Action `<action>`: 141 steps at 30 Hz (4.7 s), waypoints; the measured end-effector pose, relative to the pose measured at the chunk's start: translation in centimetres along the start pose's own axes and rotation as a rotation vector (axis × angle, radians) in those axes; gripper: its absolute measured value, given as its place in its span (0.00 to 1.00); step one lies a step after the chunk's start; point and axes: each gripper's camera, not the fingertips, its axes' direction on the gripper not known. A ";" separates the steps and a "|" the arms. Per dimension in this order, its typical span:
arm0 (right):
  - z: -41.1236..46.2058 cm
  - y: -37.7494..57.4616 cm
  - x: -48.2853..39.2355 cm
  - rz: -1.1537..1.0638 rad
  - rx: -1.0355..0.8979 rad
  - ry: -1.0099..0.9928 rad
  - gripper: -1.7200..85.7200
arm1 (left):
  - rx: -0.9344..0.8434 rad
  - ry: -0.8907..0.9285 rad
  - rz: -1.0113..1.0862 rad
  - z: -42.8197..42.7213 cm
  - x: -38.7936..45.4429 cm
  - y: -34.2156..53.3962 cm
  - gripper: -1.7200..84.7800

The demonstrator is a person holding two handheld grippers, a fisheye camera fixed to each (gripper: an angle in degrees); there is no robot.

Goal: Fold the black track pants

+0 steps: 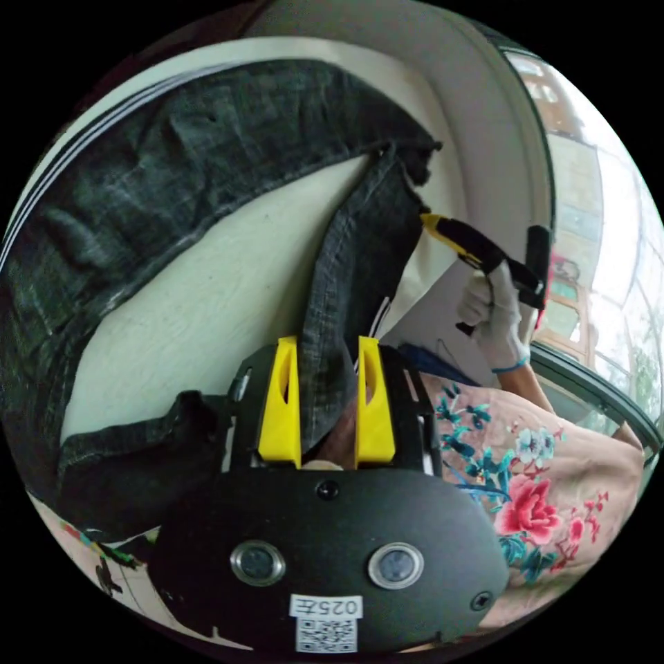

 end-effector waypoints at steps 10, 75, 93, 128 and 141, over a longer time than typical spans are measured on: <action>-6.1 0.2 2.0 0.003 0.089 0.112 0.01 | 0.027 0.005 0.002 2.1 -2.4 -3.4 0.01; -18.9 -19.5 11.6 0.242 -0.059 -0.629 0.13 | 0.393 -0.881 0.304 13.4 -1.2 0.3 0.01; -15.1 -25.2 8.2 0.039 -0.064 -0.113 0.01 | 0.238 -0.427 0.058 5.4 0.4 -4.5 0.01; -6.3 2.2 15.8 0.471 0.161 -0.447 0.12 | 1.232 0.620 -1.410 -9.6 -21.9 62.4 0.08; -6.5 4.7 17.4 0.605 0.377 -0.530 0.12 | 1.220 0.655 -1.274 -13.4 -17.6 65.9 0.02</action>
